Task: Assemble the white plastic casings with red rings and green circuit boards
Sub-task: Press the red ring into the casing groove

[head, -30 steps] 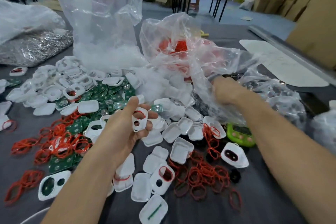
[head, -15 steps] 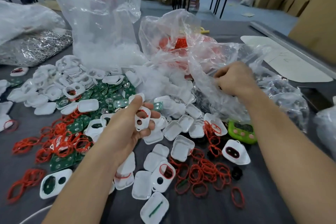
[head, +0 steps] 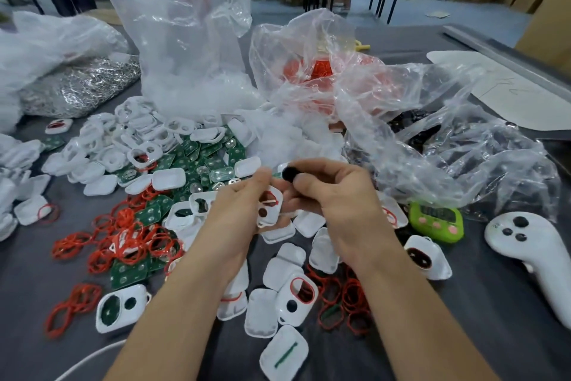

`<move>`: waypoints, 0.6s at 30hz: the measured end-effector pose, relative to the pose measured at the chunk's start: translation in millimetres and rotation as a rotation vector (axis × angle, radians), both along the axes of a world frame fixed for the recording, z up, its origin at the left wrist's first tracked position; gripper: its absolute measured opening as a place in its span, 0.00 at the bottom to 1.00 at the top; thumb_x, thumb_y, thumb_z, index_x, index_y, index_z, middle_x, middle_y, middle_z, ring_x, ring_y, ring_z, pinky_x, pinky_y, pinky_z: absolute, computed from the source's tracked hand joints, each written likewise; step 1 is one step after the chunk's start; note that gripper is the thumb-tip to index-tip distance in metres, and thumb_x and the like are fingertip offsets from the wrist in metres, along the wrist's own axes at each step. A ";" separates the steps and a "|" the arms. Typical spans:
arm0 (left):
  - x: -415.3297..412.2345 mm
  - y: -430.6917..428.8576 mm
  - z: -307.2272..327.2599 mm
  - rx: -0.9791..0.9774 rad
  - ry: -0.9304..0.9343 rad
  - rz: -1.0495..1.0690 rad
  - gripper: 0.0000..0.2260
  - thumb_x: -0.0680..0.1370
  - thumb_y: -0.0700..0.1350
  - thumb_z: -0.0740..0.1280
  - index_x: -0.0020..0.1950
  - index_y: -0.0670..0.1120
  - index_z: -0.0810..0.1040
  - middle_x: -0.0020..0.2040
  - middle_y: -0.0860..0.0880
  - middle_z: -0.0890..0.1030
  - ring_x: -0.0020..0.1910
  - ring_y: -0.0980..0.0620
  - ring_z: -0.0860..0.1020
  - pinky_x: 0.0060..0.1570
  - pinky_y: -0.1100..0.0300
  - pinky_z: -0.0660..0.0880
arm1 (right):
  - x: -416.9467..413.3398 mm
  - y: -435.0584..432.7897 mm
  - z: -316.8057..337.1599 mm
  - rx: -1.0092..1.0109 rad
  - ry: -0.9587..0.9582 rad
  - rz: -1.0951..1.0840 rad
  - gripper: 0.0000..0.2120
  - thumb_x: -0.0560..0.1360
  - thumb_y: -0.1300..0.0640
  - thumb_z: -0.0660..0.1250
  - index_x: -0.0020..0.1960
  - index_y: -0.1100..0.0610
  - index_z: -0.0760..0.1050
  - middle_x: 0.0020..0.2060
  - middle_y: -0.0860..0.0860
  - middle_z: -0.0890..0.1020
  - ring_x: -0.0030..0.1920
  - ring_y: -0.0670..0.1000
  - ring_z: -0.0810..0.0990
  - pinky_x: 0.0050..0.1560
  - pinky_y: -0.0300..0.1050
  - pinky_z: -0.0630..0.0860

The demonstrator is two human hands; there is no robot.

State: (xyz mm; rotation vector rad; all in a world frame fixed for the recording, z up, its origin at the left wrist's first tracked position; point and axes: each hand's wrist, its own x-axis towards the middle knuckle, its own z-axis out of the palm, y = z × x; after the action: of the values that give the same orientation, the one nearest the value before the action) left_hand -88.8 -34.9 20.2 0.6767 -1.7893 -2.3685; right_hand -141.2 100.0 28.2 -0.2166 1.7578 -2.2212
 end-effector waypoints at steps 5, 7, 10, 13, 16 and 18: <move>3.4 2.4 5.4 0.013 -0.024 0.070 0.26 0.85 0.57 0.60 0.35 0.45 0.84 0.35 0.39 0.85 0.29 0.44 0.84 0.22 0.59 0.75 | 4.8 -2.4 -5.2 0.011 -0.034 0.005 0.09 0.71 0.70 0.76 0.39 0.56 0.87 0.31 0.57 0.84 0.28 0.50 0.81 0.32 0.40 0.79; 3.1 3.4 3.4 0.002 -0.021 0.149 0.25 0.85 0.57 0.59 0.38 0.43 0.84 0.34 0.42 0.85 0.29 0.46 0.84 0.23 0.59 0.76 | 5.1 -3.0 -6.1 0.052 -0.020 -0.009 0.12 0.71 0.70 0.76 0.37 0.55 0.87 0.31 0.55 0.85 0.28 0.48 0.80 0.32 0.38 0.77; 2.2 3.4 1.4 -0.008 0.017 0.257 0.26 0.84 0.58 0.61 0.37 0.44 0.86 0.35 0.43 0.85 0.33 0.46 0.85 0.27 0.59 0.79 | 6.9 -4.8 -7.3 0.122 0.031 -0.021 0.11 0.72 0.70 0.75 0.38 0.56 0.87 0.32 0.55 0.85 0.28 0.48 0.78 0.33 0.38 0.76; 1.1 4.8 -1.1 -0.007 0.052 0.285 0.22 0.85 0.55 0.62 0.39 0.44 0.86 0.39 0.41 0.86 0.34 0.47 0.85 0.31 0.57 0.81 | 9.7 -7.3 -9.3 0.182 0.116 -0.057 0.11 0.71 0.69 0.76 0.39 0.55 0.88 0.31 0.54 0.86 0.28 0.47 0.78 0.32 0.36 0.75; -0.1 5.2 -5.5 0.076 0.039 0.201 0.20 0.86 0.48 0.61 0.40 0.47 0.87 0.40 0.43 0.86 0.36 0.48 0.83 0.31 0.58 0.79 | 13.3 -9.5 -11.2 0.243 0.185 -0.118 0.10 0.71 0.66 0.77 0.40 0.51 0.87 0.31 0.51 0.86 0.28 0.48 0.81 0.34 0.37 0.76; -1.8 3.4 -6.3 0.258 0.040 0.110 0.13 0.83 0.41 0.62 0.49 0.43 0.86 0.44 0.42 0.86 0.38 0.47 0.84 0.34 0.57 0.81 | 14.9 -11.8 -12.6 0.306 0.216 -0.169 0.09 0.71 0.65 0.78 0.40 0.50 0.87 0.32 0.48 0.87 0.30 0.47 0.83 0.34 0.38 0.77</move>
State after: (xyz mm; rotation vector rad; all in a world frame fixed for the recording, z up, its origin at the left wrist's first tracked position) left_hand -90.7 -31.5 13.8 0.7290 -1.4051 -2.5415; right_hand -126.3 88.2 15.6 -0.2549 2.2812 -2.0638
